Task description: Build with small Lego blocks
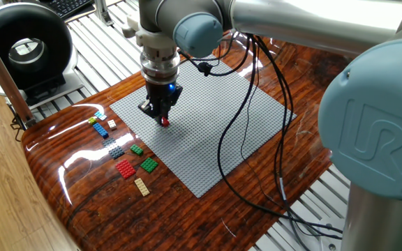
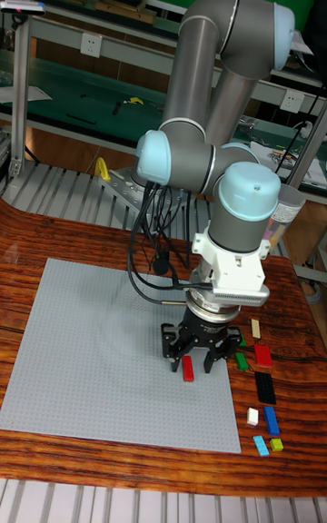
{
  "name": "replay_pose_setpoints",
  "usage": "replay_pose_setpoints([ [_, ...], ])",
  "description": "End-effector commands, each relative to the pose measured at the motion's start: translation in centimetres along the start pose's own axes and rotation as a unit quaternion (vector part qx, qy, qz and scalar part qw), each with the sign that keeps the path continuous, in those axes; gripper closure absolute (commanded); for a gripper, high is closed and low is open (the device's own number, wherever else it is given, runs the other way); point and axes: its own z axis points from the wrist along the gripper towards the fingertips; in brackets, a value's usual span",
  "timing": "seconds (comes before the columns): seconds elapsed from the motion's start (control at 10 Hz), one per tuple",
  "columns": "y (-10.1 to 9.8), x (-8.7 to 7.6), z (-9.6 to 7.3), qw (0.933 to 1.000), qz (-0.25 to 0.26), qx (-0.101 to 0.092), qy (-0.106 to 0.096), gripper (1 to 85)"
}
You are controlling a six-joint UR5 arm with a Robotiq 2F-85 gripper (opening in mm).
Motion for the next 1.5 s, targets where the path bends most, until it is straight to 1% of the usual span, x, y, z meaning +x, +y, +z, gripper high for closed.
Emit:
replay_pose_setpoints([
  [0.0, 0.27, -0.16, -0.12, 1.0, 0.0, -0.008, -0.002, 33.0],
  [0.1, 0.44, -0.14, -0.13, 0.9999, -0.002, -0.011, -0.002, 33.7],
  [0.3, 0.37, 0.03, -0.12, 0.9999, -0.003, -0.01, 0.001, 34.0],
  [0.4, 0.33, 0.03, -0.12, 0.9999, -0.005, -0.009, 0.002, 37.0],
  [0.5, 0.5, 0.06, -0.13, 0.9999, -0.002, -0.012, 0.002, 42.3],
  [0.6, 0.54, 0.05, -0.13, 0.9999, -0.002, -0.013, 0.002, 44.0],
  [0.8, -0.06, 0.11, -0.12, 1.0, -0.002, -0.001, 0.003, 46.0],
  [1.0, -0.05, 0.23, -0.12, 1.0, -0.005, -0.002, 0.005, 46.0],
  [1.1, -0.28, 0.3, -0.12, 1.0, -0.006, 0.003, 0.007, 44.0],
  [1.2, -0.05, 0.2, -0.12, 0.9999, -0.013, -0.002, 0.005, 27.3],
  [1.3, 0.06, 0.14, -0.12, 0.9999, -0.015, -0.004, 0.004, 22.7],
  [1.4, 0.02, 0.11, -0.12, 0.9999, -0.016, -0.003, 0.003, 21.3],
])
